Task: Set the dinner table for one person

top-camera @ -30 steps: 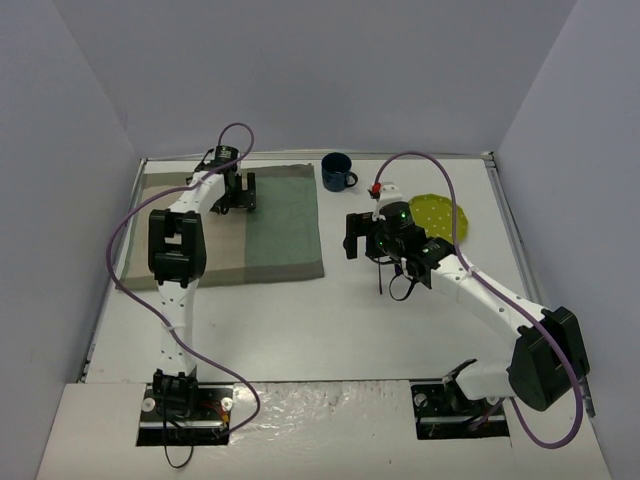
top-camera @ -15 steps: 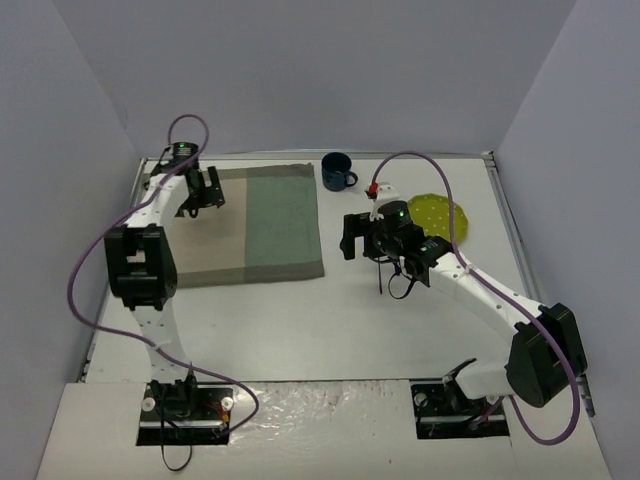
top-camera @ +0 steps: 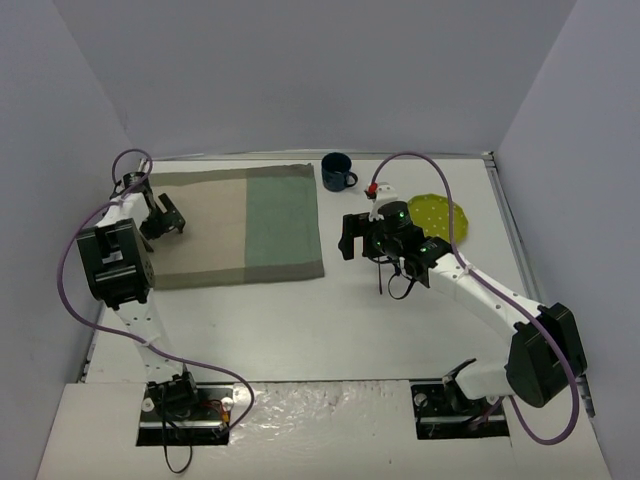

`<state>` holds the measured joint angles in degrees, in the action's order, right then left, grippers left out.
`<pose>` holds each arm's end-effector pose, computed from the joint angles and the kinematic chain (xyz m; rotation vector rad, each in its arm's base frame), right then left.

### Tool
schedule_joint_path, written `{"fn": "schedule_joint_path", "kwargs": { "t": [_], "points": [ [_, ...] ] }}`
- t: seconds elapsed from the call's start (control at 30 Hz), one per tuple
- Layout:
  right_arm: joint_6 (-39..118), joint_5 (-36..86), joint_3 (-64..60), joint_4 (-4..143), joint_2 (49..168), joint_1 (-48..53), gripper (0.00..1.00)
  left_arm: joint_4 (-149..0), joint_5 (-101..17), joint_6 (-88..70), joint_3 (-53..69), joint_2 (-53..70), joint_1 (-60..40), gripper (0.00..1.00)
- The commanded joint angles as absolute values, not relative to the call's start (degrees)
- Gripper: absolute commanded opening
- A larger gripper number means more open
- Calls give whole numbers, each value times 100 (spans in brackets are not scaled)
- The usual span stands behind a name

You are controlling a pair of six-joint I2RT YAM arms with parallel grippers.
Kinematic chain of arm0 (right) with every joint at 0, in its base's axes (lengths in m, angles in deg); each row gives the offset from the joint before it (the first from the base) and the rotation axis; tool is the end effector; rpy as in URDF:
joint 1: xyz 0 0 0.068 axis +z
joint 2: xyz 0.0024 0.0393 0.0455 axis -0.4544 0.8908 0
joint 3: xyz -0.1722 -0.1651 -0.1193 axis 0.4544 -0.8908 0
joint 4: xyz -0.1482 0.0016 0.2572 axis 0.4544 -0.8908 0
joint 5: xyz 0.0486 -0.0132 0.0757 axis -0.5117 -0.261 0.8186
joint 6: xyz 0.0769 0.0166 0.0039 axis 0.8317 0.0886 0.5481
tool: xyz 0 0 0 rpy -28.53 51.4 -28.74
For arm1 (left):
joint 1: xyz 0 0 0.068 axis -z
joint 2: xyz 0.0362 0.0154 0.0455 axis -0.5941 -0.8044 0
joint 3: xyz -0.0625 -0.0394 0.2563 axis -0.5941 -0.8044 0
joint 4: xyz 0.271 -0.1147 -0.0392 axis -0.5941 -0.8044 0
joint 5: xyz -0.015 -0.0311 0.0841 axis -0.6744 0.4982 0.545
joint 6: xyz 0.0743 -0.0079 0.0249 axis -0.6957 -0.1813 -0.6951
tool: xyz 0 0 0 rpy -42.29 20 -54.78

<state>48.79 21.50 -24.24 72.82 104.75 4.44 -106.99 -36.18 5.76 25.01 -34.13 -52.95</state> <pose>0.3192 0.2011 0.2541 -0.3148 1.9640 0.6148 0.4710 0.1367 0.1352 -0.9455 2.4284 -0.1130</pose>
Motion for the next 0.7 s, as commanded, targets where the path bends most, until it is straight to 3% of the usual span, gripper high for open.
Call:
{"fn": "schedule_joint_path", "kwargs": {
  "t": [0.0,0.4,0.67],
  "points": [
    [4871,2179,-2438,7615,10378,412,99,-10527,-3742,698,2906,-3490,-5339,97],
    [4906,2103,-2447,7614,10414,418,99,-10533,-3854,871,3388,-4114,-5341,97],
    [4900,2030,-2426,7606,10370,411,99,-10774,-3761,1098,3369,-3868,-5344,97]
  ]
}}
